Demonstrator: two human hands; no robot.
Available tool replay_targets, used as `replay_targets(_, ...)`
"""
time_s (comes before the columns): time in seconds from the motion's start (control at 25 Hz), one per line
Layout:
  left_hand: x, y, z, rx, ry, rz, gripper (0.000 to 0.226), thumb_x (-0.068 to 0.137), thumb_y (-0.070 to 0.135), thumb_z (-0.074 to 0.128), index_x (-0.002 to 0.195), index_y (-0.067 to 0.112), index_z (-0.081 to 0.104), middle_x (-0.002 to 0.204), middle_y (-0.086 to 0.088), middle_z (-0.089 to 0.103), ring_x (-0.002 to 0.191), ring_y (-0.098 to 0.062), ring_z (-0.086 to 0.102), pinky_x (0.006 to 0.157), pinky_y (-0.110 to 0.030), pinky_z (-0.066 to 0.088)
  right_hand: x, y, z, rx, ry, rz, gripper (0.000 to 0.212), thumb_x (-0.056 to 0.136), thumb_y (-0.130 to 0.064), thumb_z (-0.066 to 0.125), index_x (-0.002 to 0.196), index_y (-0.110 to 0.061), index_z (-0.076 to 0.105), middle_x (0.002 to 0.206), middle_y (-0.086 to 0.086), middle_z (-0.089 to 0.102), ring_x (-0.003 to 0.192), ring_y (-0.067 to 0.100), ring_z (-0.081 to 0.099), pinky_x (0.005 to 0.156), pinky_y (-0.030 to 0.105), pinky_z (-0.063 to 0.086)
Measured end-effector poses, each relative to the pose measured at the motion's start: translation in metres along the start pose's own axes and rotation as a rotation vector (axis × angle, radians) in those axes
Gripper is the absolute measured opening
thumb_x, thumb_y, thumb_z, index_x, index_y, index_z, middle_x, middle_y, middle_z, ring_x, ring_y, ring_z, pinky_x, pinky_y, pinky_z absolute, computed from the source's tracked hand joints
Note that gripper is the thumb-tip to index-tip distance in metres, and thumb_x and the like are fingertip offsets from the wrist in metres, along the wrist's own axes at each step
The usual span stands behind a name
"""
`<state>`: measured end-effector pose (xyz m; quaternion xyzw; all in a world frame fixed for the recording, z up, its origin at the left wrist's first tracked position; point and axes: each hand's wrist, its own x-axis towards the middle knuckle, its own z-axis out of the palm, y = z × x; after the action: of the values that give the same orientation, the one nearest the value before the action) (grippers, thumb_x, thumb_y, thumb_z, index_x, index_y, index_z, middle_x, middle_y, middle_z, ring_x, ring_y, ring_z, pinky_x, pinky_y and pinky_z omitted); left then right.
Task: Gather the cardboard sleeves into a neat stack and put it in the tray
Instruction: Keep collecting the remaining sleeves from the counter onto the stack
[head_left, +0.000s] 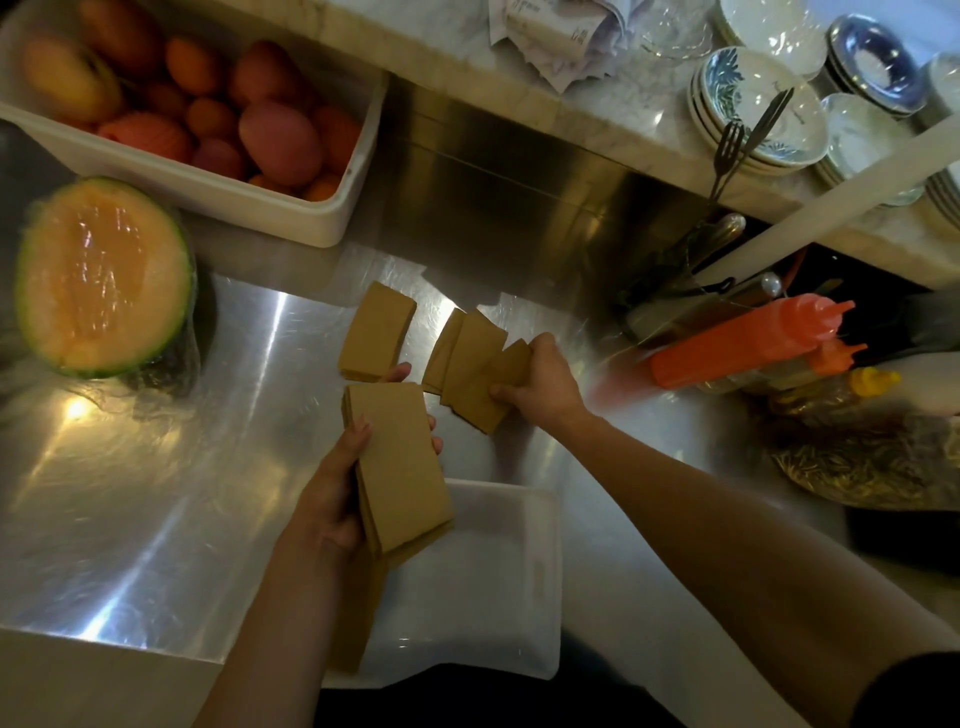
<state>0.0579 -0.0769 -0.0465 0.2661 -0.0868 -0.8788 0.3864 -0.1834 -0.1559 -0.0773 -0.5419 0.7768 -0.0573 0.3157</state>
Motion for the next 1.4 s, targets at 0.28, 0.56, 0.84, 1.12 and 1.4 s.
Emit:
replay_targets(0.28, 0.003, -0.005, 0.005, 0.004, -0.027, 0.015, 0.090, 0.052, 0.043, 0.092, 0.134, 0.032, 0.054, 0.102, -0.012, 0.066, 0.086, -0.024, 0.067, 0.076, -0.041, 0.057, -0.007, -0.016, -0.018, 0.053, -0.339, -0.109, 0.089, 0.075, -0.032, 0.080, 0.142, -0.022, 0.021, 0.141, 0.010, 0.044, 0.123, 0.033, 0.051, 0.098, 0.046, 0.049)
replay_targets(0.56, -0.004, -0.003, -0.001, 0.035, -0.008, 0.028, 0.089, 0.055, 0.046, 0.090, 0.135, 0.032, 0.054, 0.106, -0.012, 0.066, 0.090, -0.025, 0.066, 0.082, -0.043, 0.055, 0.030, -0.043, -0.013, -0.252, -0.257, -0.109, 0.090, 0.078, -0.034, 0.077, 0.146, -0.014, 0.022, 0.141, 0.012, 0.045, 0.124, 0.032, 0.050, 0.096, 0.041, 0.046)
replay_targets(0.84, -0.007, 0.003, -0.003, 0.033, -0.013, 0.061, 0.083, 0.054, 0.044, 0.091, 0.130, 0.032, 0.060, 0.103, -0.011, 0.067, 0.088, -0.024, 0.067, 0.080, -0.042, 0.055, 0.025, -0.038, 0.000, -0.336, -0.032, -0.117, 0.083, 0.073, -0.040, 0.079, 0.138, -0.014, 0.033, 0.136, 0.012, 0.037, 0.124, 0.031, 0.043, 0.095, 0.042, 0.046)
replay_targets(1.12, -0.008, 0.000, -0.003, 0.061, 0.053, 0.026, 0.113, 0.048, 0.045, 0.094, 0.146, 0.022, 0.041, 0.101, -0.010, 0.068, 0.086, -0.023, 0.069, 0.077, -0.042, 0.058, -0.010, -0.018, -0.014, 0.178, -0.178, -0.021, 0.051, 0.085, -0.022, 0.069, 0.125, -0.015, 0.038, 0.123, 0.008, 0.051, 0.100, 0.020, 0.053, 0.080, 0.032, 0.048)
replay_targets(1.4, -0.014, -0.001, 0.000, 0.115, 0.053, 0.046, 0.085, 0.053, 0.048, 0.091, 0.130, 0.032, 0.057, 0.103, -0.011, 0.067, 0.088, -0.024, 0.067, 0.080, -0.042, 0.056, -0.071, -0.019, -0.068, 0.412, -0.298, -0.056, 0.036, 0.093, -0.012, 0.058, 0.123, -0.021, 0.040, 0.117, 0.007, 0.052, 0.098, 0.023, 0.057, 0.083, 0.036, 0.052)
